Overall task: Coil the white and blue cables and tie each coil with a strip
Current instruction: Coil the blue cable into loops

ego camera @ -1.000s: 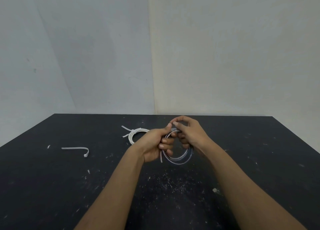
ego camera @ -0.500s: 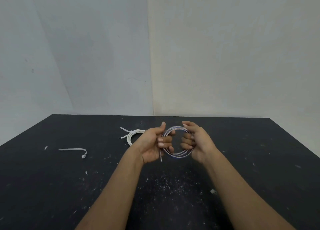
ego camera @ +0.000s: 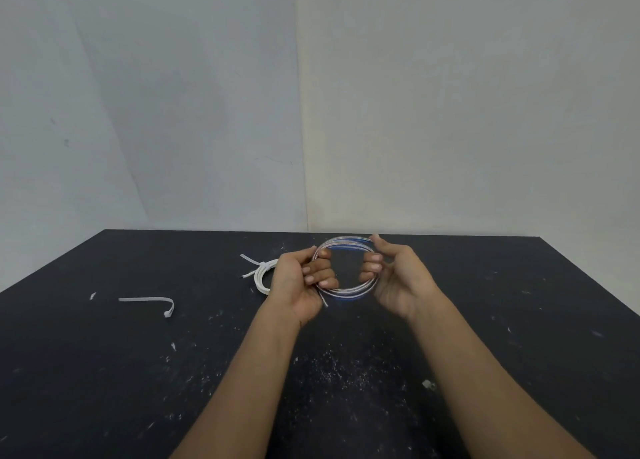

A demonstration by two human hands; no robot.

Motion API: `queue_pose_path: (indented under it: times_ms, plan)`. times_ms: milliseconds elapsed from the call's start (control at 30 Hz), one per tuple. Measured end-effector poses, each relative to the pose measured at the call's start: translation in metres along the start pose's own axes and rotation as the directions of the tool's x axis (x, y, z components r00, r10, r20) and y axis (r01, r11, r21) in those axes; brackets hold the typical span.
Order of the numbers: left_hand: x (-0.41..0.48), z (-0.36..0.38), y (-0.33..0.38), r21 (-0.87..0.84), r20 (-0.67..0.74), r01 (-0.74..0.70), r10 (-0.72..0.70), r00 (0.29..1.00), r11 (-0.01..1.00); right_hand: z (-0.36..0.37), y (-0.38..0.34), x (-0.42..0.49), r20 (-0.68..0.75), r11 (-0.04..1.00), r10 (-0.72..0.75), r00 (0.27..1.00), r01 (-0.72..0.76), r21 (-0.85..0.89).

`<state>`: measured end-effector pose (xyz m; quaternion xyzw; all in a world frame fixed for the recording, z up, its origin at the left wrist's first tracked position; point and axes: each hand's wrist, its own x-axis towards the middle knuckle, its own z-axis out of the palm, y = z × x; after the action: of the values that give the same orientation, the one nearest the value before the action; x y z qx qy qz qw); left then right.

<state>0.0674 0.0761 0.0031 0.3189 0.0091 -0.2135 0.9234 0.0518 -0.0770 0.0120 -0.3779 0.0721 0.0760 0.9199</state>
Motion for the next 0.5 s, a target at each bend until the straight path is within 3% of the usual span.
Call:
queue_pose_path:
  times_ms: [200, 367, 500]
  plan:
    - [0.0043, 0.0054, -0.0104, -0.079, 0.048, -0.023, 0.027, 0.998, 0.997, -0.0005, 0.0048, -0.0011, -0.008, 0.984, -0.061, 0.998, 0.061, 0.169]
    - [0.0001, 0.0025, -0.0089, 0.009, 0.028, -0.035, 0.035, 0.999, 0.999, -0.0007, 0.0, 0.0, -0.109, 0.988, -0.038, 0.993, 0.054, 0.146]
    - [0.0006, 0.0054, -0.006, 0.061, -0.024, -0.052, 0.054, 0.998, 0.997, 0.0029, 0.0048, 0.0014, -0.105, 0.996, -0.065, 0.992, 0.071, 0.05]
